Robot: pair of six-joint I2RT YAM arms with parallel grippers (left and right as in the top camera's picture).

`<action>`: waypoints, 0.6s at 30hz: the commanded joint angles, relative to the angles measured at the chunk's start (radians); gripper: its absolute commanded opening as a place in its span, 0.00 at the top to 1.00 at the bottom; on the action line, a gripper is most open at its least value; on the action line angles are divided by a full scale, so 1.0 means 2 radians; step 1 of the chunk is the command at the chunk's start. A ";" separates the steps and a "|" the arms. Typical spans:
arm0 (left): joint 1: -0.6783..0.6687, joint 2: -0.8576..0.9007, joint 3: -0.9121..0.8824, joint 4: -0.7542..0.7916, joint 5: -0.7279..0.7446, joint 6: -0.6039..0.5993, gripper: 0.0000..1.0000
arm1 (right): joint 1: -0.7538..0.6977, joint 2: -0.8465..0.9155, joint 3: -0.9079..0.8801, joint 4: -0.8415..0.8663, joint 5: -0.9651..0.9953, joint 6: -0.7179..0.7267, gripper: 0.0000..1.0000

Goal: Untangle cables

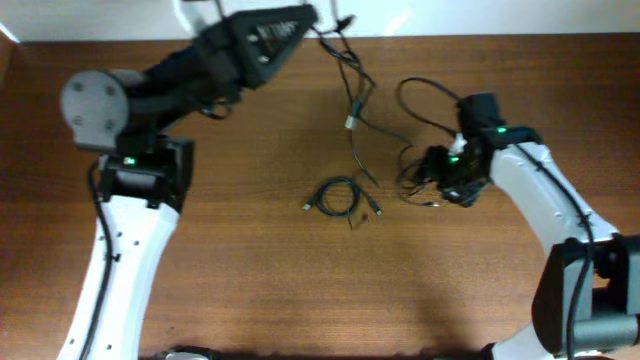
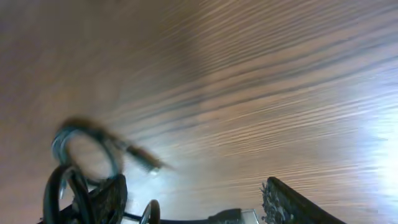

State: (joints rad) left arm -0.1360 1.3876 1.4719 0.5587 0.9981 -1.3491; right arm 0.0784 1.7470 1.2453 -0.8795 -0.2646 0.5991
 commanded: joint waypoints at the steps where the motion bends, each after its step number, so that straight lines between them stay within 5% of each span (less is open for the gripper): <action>1: 0.046 -0.005 0.008 0.003 0.037 -0.052 1.00 | -0.024 -0.001 0.005 -0.006 0.003 -0.013 0.27; 5: 0.081 -0.005 0.008 0.003 0.055 -0.052 1.00 | -0.027 -0.001 0.005 -0.007 -0.004 -0.023 0.12; 13: 0.132 -0.004 0.008 -0.011 0.083 -0.052 1.00 | -0.027 -0.001 0.005 -0.013 0.014 -0.010 0.07; 18: 0.133 -0.004 0.008 -0.030 0.089 -0.023 1.00 | -0.027 -0.001 0.005 0.012 -0.187 -0.134 0.06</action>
State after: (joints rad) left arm 0.1242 1.3872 1.4719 0.5140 1.1568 -1.4410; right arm 0.0284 1.7470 1.2453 -0.8776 -0.3679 0.4965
